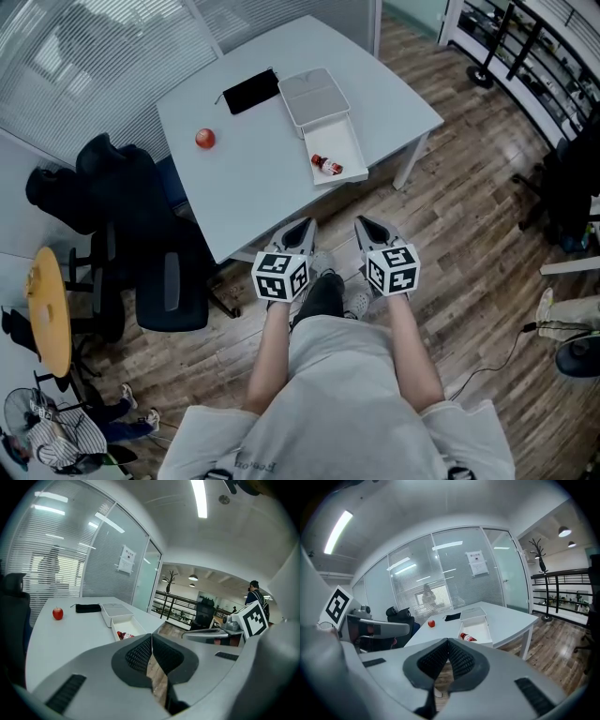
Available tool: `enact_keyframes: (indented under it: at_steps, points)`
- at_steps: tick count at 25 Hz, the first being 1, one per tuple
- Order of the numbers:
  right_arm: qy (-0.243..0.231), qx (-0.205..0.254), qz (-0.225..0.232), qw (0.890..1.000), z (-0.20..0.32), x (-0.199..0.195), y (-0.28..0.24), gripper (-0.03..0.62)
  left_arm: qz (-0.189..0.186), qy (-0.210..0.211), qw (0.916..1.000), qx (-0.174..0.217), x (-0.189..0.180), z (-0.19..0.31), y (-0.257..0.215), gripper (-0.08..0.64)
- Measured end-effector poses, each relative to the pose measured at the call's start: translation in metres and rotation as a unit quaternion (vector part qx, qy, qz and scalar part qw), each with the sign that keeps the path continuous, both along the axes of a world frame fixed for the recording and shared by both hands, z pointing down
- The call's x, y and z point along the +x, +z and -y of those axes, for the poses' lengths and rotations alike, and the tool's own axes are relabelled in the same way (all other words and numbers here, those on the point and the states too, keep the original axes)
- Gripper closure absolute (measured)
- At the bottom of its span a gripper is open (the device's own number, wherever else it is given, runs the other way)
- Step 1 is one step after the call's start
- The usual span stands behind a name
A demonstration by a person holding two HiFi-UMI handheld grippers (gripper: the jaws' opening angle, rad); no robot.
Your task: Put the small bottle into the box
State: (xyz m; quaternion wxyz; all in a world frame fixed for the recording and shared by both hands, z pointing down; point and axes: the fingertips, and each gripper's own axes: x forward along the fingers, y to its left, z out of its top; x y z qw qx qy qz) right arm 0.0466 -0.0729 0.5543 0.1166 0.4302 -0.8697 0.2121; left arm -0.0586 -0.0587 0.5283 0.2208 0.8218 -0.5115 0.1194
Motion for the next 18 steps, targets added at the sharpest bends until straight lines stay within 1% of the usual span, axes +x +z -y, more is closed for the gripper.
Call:
enact_keyframes:
  at_steps: [9, 18]
  points:
    - [0.002, 0.001, -0.005, 1.000, 0.004, -0.003, 0.002, 0.574, -0.002, -0.003, 1.0000, 0.000, -0.006, 0.004, 0.001, 0.531]
    - [0.004, 0.003, -0.011, 1.000, 0.008, -0.001, 0.002, 0.574, 0.000, 0.007, 1.0000, 0.003, 0.000, 0.013, -0.003, 0.531]
